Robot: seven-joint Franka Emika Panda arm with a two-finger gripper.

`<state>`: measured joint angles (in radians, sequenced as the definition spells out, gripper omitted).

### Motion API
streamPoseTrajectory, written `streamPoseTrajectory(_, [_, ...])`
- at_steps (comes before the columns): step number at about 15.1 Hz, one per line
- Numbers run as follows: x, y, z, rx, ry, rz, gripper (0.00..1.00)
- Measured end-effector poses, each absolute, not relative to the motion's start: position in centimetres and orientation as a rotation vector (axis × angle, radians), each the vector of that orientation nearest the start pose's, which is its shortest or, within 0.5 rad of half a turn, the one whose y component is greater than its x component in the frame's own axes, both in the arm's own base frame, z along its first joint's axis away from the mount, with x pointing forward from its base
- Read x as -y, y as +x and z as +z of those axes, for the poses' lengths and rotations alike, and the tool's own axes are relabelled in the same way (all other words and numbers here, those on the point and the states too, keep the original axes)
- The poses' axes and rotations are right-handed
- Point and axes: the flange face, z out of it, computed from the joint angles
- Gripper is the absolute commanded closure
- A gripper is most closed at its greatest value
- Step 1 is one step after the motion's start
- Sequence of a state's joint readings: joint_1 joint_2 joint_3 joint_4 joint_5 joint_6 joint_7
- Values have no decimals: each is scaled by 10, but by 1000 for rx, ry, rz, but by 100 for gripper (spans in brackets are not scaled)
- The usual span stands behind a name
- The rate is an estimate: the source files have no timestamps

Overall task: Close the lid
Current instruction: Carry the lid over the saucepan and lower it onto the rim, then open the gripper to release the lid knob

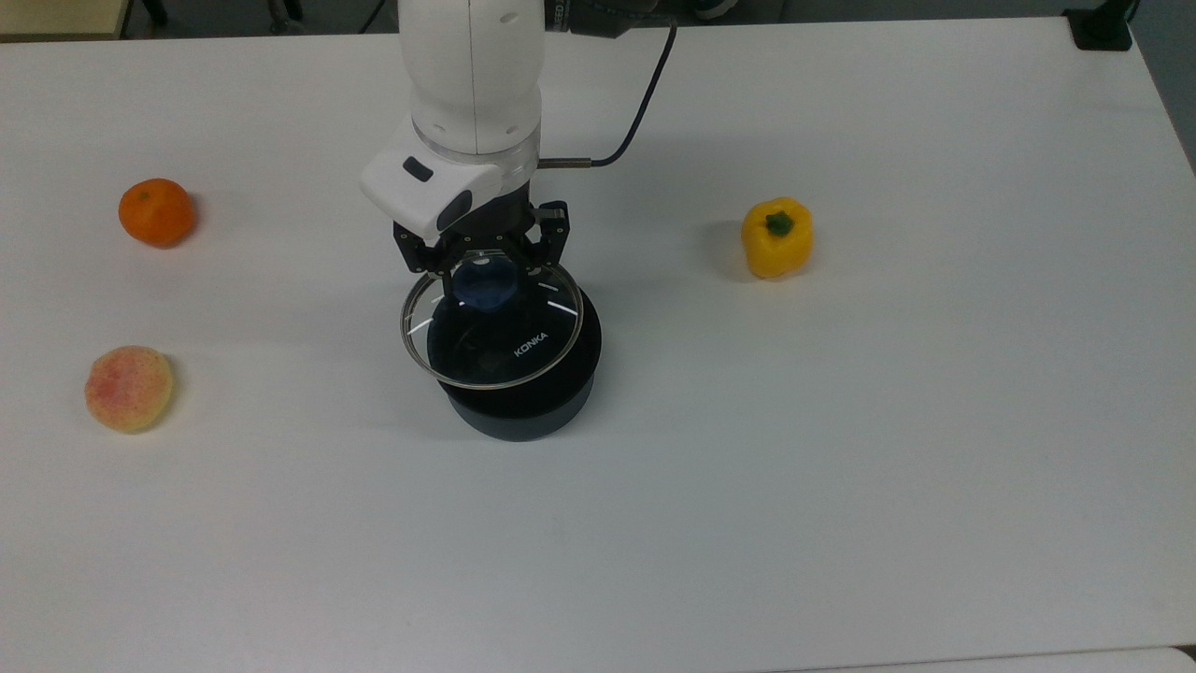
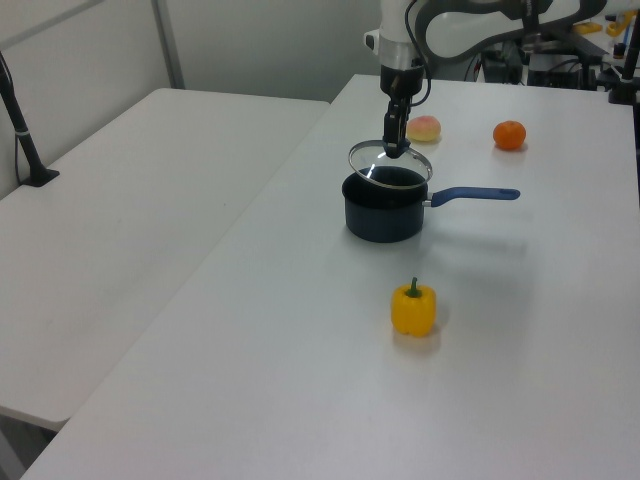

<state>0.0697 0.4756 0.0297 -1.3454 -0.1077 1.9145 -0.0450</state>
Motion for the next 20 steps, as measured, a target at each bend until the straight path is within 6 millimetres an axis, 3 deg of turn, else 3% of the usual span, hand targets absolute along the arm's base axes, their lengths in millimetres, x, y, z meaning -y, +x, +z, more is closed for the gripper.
streamPoseTrajectory(8, [-75, 709, 445, 308, -3208, -133, 79])
streamPoseTrajectory(20, [-76, 712, 440, 297, -3222, -149, 77])
